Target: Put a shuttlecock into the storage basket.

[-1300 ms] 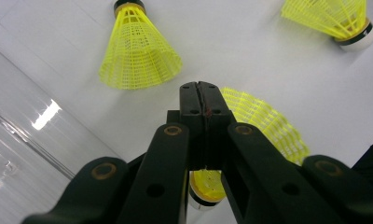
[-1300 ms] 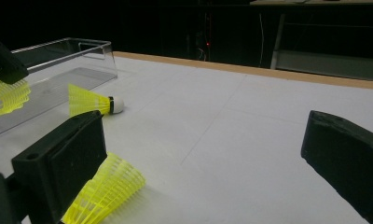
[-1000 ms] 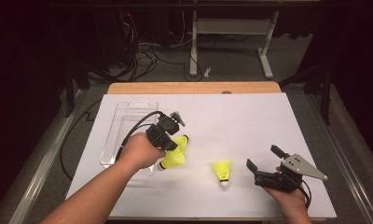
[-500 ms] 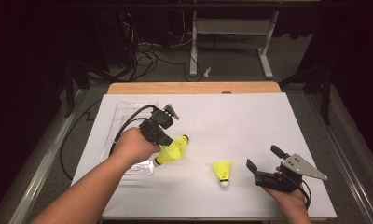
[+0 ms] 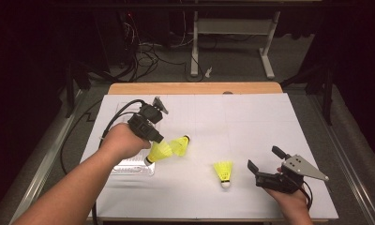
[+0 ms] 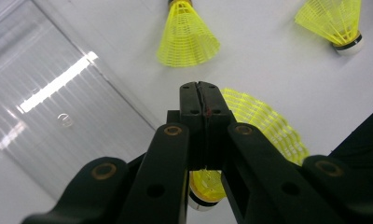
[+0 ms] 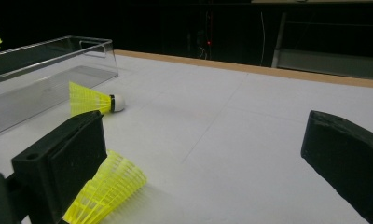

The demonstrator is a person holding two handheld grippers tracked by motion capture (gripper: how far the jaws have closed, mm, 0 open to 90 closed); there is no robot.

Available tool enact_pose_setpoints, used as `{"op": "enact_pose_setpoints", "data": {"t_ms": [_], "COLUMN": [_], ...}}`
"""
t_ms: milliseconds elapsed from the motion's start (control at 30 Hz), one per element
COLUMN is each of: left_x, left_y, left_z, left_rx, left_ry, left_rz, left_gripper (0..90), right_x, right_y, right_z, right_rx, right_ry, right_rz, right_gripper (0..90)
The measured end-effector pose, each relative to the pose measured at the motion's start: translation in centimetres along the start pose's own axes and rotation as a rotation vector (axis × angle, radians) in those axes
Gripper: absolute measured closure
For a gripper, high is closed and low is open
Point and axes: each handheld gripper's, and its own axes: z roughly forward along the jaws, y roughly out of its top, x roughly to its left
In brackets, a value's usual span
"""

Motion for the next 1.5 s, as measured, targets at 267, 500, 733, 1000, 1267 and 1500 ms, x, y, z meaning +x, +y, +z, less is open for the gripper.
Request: {"op": "enact_pose_setpoints", "data": {"t_ms": [267,500,733,1000,1267,1500], "left_x": [1.4,2.8,4.5,6.0,7.4,8.7], "left_y": [-0.5,-1.0,-1.6,-2.4,-2.9,-3.3], "left_z": [-0.7,-1.4,-1.8,-1.7,-1.8,-1.6], "left_rx": [0.007,0.005,0.010,0.028,0.022,0.022], "left_ry": [0.006,0.022,0.037,0.053,0.078,0.086], "left_rz": [-0.029,-0.057,-0.086,-0.115,-0.157,-0.189], "left_gripper": [90.0,90.0,90.0,90.0,90.0,90.0], "right_x": [-0.1,0.0,-0.1,-0.1,-0.1,-0.1], "right_y": [0.0,0.0,0.0,0.0,0.0,0.0], "right_z": [-0.1,-0.1,-0.1,-0.1,-0.2,-0.2], "right_rx": [-0.001,0.000,0.003,0.001,0.001,-0.001], "right_ry": [-0.001,-0.001,-0.002,-0.004,-0.003,-0.003], "right_rz": [0.003,0.001,0.001,0.003,0.003,0.001], "right_gripper": [0.6,0.6,0.6,0.6,0.6,0.6]}}
